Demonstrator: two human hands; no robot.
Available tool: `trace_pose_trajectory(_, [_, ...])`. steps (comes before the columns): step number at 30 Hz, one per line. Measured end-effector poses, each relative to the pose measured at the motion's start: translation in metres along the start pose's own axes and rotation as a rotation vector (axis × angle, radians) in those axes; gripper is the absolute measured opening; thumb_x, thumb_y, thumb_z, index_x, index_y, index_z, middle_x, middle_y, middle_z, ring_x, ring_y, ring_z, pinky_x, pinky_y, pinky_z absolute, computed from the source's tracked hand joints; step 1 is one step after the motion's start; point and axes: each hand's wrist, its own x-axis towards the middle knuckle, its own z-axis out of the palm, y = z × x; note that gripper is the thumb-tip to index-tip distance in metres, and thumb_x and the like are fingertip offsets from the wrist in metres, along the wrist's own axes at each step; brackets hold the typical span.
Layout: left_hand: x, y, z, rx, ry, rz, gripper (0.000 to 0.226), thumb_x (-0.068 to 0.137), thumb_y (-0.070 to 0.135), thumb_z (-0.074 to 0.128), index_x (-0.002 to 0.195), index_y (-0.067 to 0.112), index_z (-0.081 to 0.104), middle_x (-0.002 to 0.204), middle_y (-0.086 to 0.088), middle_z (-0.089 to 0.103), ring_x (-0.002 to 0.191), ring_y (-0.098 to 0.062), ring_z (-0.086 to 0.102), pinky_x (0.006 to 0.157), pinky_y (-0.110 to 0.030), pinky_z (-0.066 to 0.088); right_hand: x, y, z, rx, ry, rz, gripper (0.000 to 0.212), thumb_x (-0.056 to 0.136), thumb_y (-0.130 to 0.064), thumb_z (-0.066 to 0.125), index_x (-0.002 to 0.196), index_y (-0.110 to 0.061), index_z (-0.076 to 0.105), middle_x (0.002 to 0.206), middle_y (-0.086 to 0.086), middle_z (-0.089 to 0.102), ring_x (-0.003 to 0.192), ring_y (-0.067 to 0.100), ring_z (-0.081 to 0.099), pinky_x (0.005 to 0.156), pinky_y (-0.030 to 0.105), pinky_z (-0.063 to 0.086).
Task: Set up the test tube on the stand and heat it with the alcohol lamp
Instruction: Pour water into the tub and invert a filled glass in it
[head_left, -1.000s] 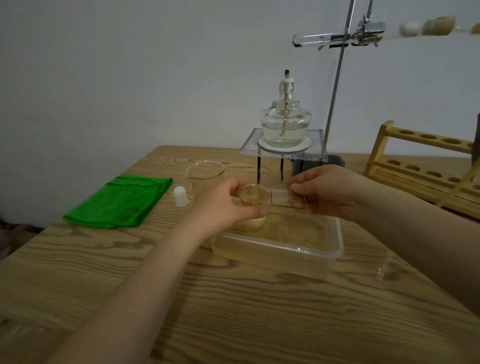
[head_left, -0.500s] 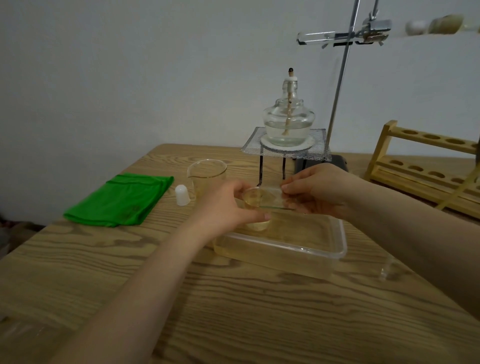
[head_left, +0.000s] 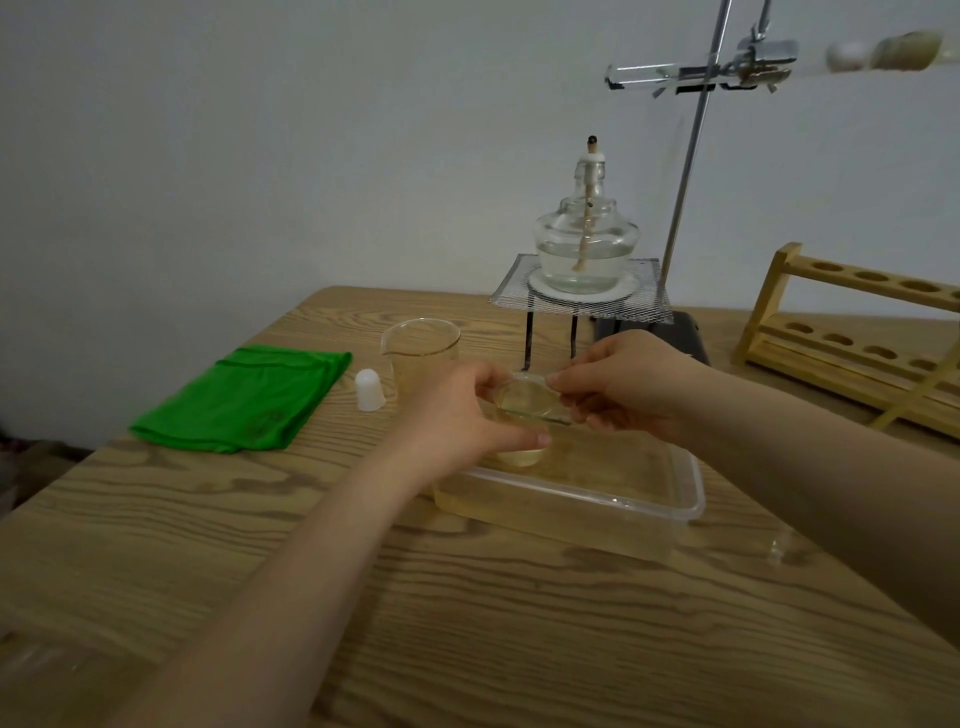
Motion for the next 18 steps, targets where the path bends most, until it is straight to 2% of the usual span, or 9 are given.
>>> trace_pose_trajectory(4, [-0.001, 0.001, -0.001, -0.019, -0.010, -0.011, 0.049, 0.052, 0.044, 0.086, 0.089, 0.039, 0.055, 0.089, 0.018, 0.060, 0.086, 0.002, 0.056, 0.074, -0.021, 0.045, 0.000, -0.001, 0.004, -0.036, 0.019, -0.008, 0.015, 0.080, -0.014, 0.074, 0.086, -0.002, 0.067, 0.061, 0.008, 0.059, 0.049, 0.015, 0.054, 0.045, 0.023, 0.045])
trace_pose_trajectory(11, [-0.001, 0.001, -0.002, -0.048, -0.006, -0.037, 0.059, 0.051, 0.040, 0.088, 0.100, 0.032, 0.056, 0.089, 0.019, 0.059, 0.084, 0.004, 0.055, 0.065, -0.014, 0.038, 0.003, -0.001, 0.011, -0.056, 0.035, -0.004, 0.027, 0.080, -0.019, 0.074, 0.097, 0.002, 0.067, 0.065, 0.009, 0.059, 0.052, 0.016, 0.058, 0.046, 0.025, 0.046])
trace_pose_trajectory(14, [-0.002, 0.000, -0.002, -0.058, 0.007, -0.037, 0.059, 0.052, 0.038, 0.088, 0.101, 0.031, 0.056, 0.090, 0.019, 0.060, 0.084, 0.005, 0.055, 0.065, -0.014, 0.038, 0.003, -0.002, 0.013, -0.036, 0.024, 0.011, 0.029, 0.081, -0.019, 0.073, 0.099, 0.002, 0.065, 0.068, 0.011, 0.061, 0.043, 0.013, 0.057, 0.044, 0.023, 0.046])
trace_pose_trajectory(16, [-0.001, 0.001, -0.001, -0.076, 0.011, -0.046, 0.058, 0.051, 0.037, 0.089, 0.099, 0.031, 0.056, 0.089, 0.019, 0.060, 0.083, 0.005, 0.056, 0.065, -0.014, 0.039, 0.003, -0.002, 0.013, -0.029, 0.015, 0.016, 0.026, 0.082, -0.018, 0.071, 0.099, 0.001, 0.066, 0.072, 0.013, 0.064, 0.047, 0.014, 0.060, 0.051, 0.025, 0.050])
trace_pose_trajectory(18, [-0.001, 0.001, -0.001, -0.102, 0.018, -0.050, 0.058, 0.050, 0.034, 0.090, 0.097, 0.030, 0.056, 0.088, 0.018, 0.060, 0.081, 0.006, 0.055, 0.063, -0.012, 0.038, 0.004, -0.002, 0.014, -0.020, 0.010, 0.021, 0.023, 0.083, -0.016, 0.069, 0.098, 0.002, 0.066, 0.078, 0.015, 0.068, 0.060, 0.022, 0.064, 0.063, 0.033, 0.051])
